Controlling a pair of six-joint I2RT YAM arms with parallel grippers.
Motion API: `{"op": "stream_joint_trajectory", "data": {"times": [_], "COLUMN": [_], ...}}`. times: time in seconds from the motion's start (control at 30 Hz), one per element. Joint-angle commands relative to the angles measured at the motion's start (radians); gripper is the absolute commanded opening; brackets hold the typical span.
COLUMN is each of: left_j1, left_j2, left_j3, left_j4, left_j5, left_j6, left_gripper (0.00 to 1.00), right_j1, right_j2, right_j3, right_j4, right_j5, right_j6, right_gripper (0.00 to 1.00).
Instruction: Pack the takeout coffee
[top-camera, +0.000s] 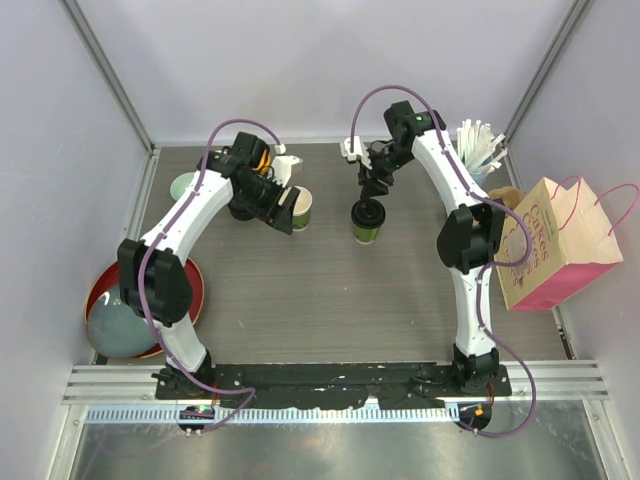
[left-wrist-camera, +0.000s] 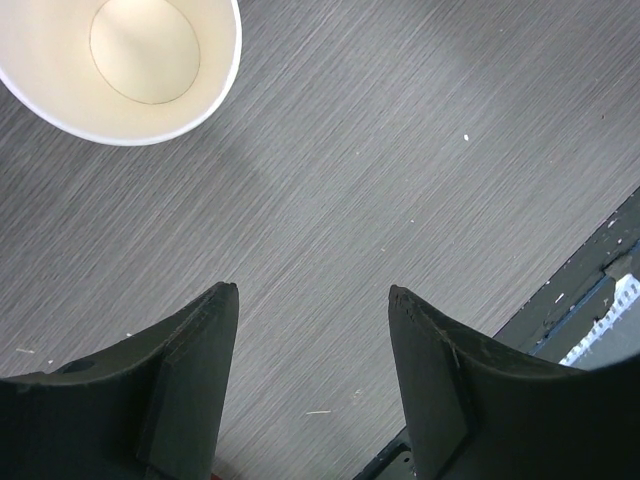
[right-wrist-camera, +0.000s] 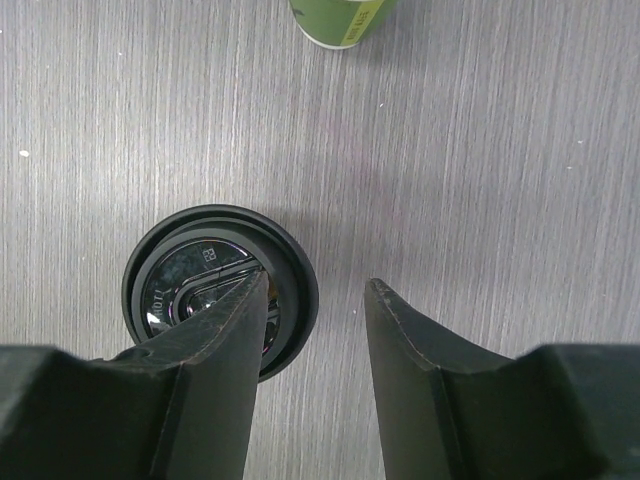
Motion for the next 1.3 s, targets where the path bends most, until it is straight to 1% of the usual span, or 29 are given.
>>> {"op": "stream_joint_trajectory", "data": {"times": [0.0, 0.07, 0.17, 0.5, 0.6, 0.73, 0.87, 0.97, 1.0, 1.07, 1.13, 1.17, 1.27], "left_j1": [-0.001, -0.001, -0.001, -0.001, -0.001, -0.001, 0.000, -0.001, -0.001, -0.001, -0.001, -0.001, -0.001], "left_j2": [0.004, 0.004, 0.003, 0.003, 0.001, 0.004, 0.004, 0.001, 0.001, 0.000, -0.002, -0.004, -0.005], "left_j3": [0.021, 0.021, 0.020, 0.013, 0.012, 0.013, 0.013, 0.012, 0.010, 0.009, 0.009, 0.009, 0.012], "left_j4": [-0.003, -0.004, -0.004, -0.001, -0.001, -0.001, 0.001, 0.001, -0.001, -0.001, -0.001, 0.001, 0.002], "left_j5": [0.005, 0.005, 0.006, 0.002, 0.003, 0.003, 0.002, 0.002, 0.003, 0.000, -0.004, -0.003, -0.004], "left_j6": [0.017, 0.017, 0.019, 0.023, 0.023, 0.022, 0.022, 0.023, 0.025, 0.026, 0.026, 0.025, 0.023], "left_gripper": [0.65, 0.65, 0.64, 0.64, 0.63, 0.63, 0.63, 0.63, 0.63, 0.63, 0.63, 0.63, 0.63], "right_j1": [0.004, 0.004, 0.003, 0.004, 0.004, 0.012, 0.012, 0.012, 0.012, 0.011, 0.012, 0.011, 0.012], "right_j2": [0.017, 0.022, 0.034, 0.036, 0.019, -0.023, -0.034, -0.024, -0.026, -0.033, -0.063, -0.078, -0.150], "right_j3": [0.030, 0.025, 0.031, -0.002, -0.025, -0.099, -0.118, -0.110, -0.110, -0.121, -0.153, -0.173, -0.252], "right_j4": [-0.088, -0.088, -0.088, -0.103, -0.111, -0.105, -0.090, -0.087, -0.085, -0.082, -0.044, -0.019, 0.128], "right_j5": [0.001, 0.004, 0.010, 0.015, 0.013, 0.025, 0.026, 0.024, 0.022, 0.024, 0.038, 0.044, 0.090], "right_j6": [-0.033, -0.037, -0.035, -0.044, -0.050, -0.061, -0.055, -0.040, -0.035, -0.021, 0.011, 0.060, 0.190], "right_gripper": [0.49, 0.47, 0.42, 0.41, 0.41, 0.41, 0.40, 0.32, 0.28, 0.25, 0.20, 0.19, 0.10]}}
